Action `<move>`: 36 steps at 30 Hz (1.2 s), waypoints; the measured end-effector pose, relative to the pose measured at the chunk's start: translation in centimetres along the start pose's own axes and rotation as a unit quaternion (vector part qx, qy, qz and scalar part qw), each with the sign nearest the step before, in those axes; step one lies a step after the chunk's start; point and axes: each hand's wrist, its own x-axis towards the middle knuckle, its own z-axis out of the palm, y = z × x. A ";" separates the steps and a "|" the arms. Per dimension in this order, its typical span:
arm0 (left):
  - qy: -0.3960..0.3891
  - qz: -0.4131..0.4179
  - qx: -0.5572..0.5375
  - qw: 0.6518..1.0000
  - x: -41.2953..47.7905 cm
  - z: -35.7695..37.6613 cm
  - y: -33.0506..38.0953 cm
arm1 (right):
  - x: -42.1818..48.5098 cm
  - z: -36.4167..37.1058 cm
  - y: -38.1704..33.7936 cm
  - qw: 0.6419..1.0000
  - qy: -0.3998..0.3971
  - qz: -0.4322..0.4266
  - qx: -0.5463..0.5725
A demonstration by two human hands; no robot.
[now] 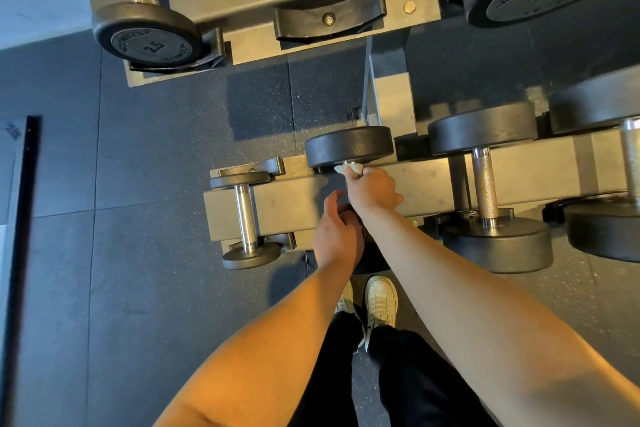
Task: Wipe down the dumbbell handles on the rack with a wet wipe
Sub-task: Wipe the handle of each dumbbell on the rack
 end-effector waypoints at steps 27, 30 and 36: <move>0.009 0.000 -0.041 0.999 -0.1 -0.1 -0.3 | -0.1 -0.7 4.9 0.973 -0.221 -0.023 -0.065; 0.024 -0.008 -0.053 0.998 -0.1 0.0 -0.5 | -0.2 -1.6 5.7 0.952 -0.274 -0.035 -0.132; 0.043 -0.054 -0.079 0.994 0.6 0.1 -0.9 | -0.9 -2.0 4.6 0.941 -0.270 -0.057 -0.195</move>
